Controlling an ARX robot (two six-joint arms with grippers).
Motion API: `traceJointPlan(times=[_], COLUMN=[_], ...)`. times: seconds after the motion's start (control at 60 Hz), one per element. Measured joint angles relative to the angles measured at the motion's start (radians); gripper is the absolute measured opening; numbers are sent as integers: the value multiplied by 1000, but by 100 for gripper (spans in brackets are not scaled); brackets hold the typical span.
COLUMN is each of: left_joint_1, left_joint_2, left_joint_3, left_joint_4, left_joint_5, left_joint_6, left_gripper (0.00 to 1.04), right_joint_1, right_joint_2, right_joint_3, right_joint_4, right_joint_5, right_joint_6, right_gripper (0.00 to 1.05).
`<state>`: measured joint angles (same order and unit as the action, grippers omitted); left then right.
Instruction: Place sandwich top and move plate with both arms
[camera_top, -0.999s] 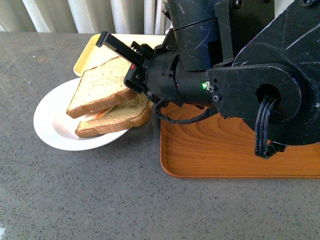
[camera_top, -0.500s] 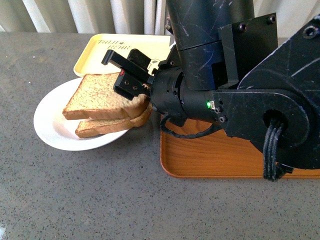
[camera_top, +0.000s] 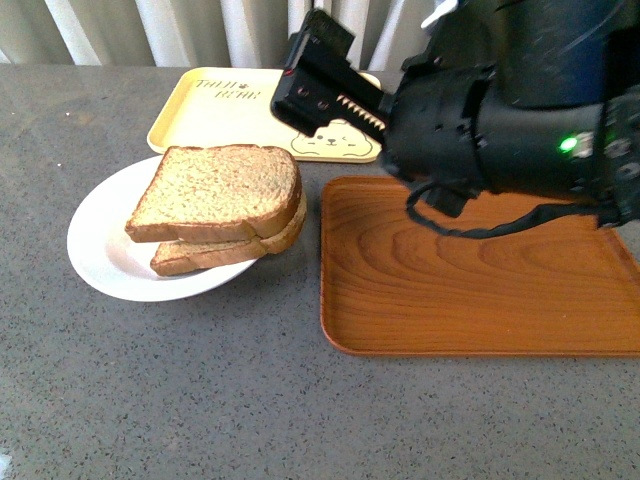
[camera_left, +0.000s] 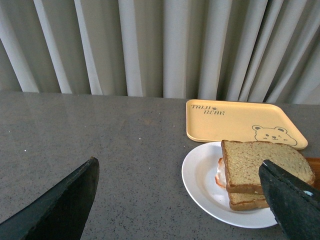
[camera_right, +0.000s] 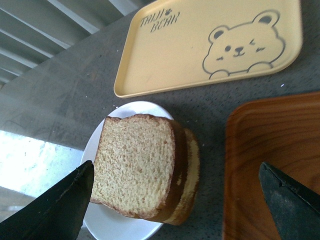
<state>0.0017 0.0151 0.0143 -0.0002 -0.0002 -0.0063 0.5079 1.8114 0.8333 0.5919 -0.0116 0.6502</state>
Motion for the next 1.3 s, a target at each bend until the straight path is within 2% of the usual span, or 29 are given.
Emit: traceJointPlan(times=[0.133,0.167,0.2,0.25,0.283,0.433,0.683,0.799,0.933,1.182,1.232,1.299], left_joint_1=[0,0,0,0,0,0,0,0,0,0,0,0], left_joint_2=[0,0,0,0,0,0,0,0,0,0,0,0], left_joint_3=[0,0,0,0,0,0,0,0,0,0,0,0], left_joint_4=[0,0,0,0,0,0,0,0,0,0,0,0], left_joint_5=[0,0,0,0,0,0,0,0,0,0,0,0], left_joint_6=[0,0,0,0,0,0,0,0,0,0,0,0], left_gripper=[96,96,96,96,96,96,96,96,96,96,96,96], right_joint_1=[-45,-46,-53,-74,-100,-186,-285,-322,-358,-414,-470,-497], right_joint_2=[-108,-124,-154,-209,-261,-421,-600,-684,-715,-936,-995,-1044], right_joint_3=[-55,-87,-149,-238,-301,-463,-626,-676,-742,-800,-810,-810], right_joint_4=[-11,55,193,330,396,436,401,365,399,233,182,141], right_joint_5=[10,98,235,345,376,327,222,189,159,99,25,21], right_joint_6=[-112,-176,-278,-390,-478,-600,-636,-644,-644,-644,-645,-644], right_gripper=[96,92,85,77,69,43,1,2,2,2,2,2])
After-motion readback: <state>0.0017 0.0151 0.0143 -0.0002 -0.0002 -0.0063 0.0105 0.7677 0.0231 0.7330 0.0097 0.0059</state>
